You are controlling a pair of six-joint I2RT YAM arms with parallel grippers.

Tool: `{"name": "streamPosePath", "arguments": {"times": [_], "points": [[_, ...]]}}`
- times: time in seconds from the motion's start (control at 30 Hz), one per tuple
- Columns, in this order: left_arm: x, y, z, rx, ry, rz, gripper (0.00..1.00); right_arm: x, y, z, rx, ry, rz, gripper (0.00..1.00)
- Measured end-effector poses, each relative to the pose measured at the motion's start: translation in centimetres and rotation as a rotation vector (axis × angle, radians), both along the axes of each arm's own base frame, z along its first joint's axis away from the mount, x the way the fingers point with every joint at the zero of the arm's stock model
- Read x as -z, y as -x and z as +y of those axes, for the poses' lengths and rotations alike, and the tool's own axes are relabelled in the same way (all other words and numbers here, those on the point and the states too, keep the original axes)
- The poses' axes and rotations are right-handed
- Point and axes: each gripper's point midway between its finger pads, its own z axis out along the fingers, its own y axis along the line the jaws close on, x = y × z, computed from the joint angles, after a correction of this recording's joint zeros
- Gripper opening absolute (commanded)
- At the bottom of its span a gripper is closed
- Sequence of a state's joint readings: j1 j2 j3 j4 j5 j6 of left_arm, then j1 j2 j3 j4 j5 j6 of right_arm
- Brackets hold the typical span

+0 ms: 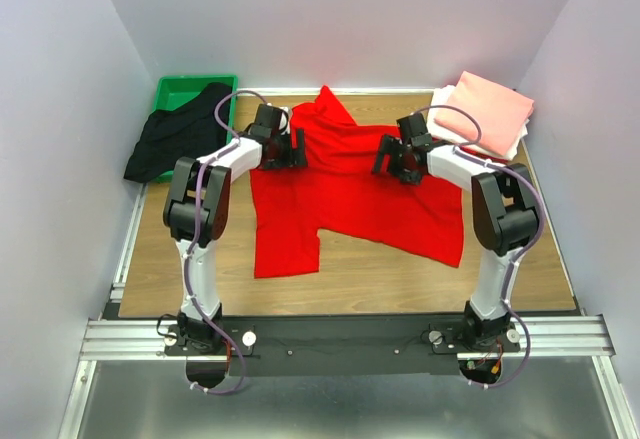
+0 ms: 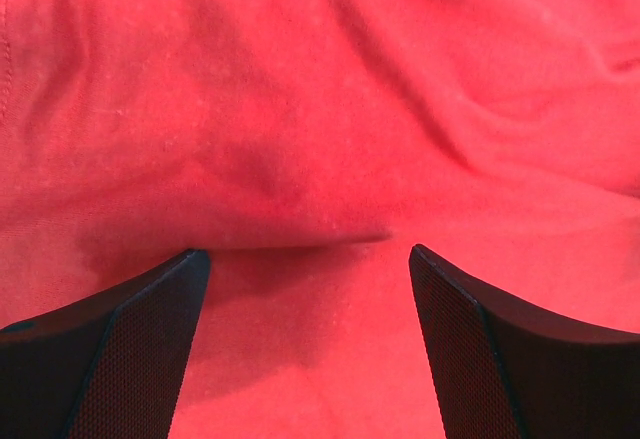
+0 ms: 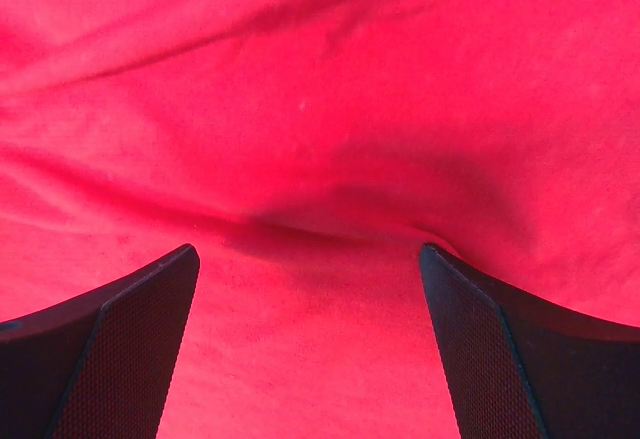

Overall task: Fold and stack the t-shirts
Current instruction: Flatten the tshirt out

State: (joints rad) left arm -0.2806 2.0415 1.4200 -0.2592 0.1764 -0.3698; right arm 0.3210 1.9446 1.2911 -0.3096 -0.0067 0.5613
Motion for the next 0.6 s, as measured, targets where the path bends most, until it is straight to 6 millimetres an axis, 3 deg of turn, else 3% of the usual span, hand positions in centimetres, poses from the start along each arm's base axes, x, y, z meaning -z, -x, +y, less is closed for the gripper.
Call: {"name": "streamPosePath", "arguments": {"times": [0.3,0.6], "points": [[-0.2,-4.2,-0.2,0.027,-0.011,-0.021,0.89,-0.2,-4.2,-0.6,0.037,-0.008,-0.035,0.98],[-0.4,-7.3,-0.6,0.054,-0.032,-0.042,0.89,-0.3,-6.8,-1.1,0.044,-0.009,-0.050,0.98]]}}
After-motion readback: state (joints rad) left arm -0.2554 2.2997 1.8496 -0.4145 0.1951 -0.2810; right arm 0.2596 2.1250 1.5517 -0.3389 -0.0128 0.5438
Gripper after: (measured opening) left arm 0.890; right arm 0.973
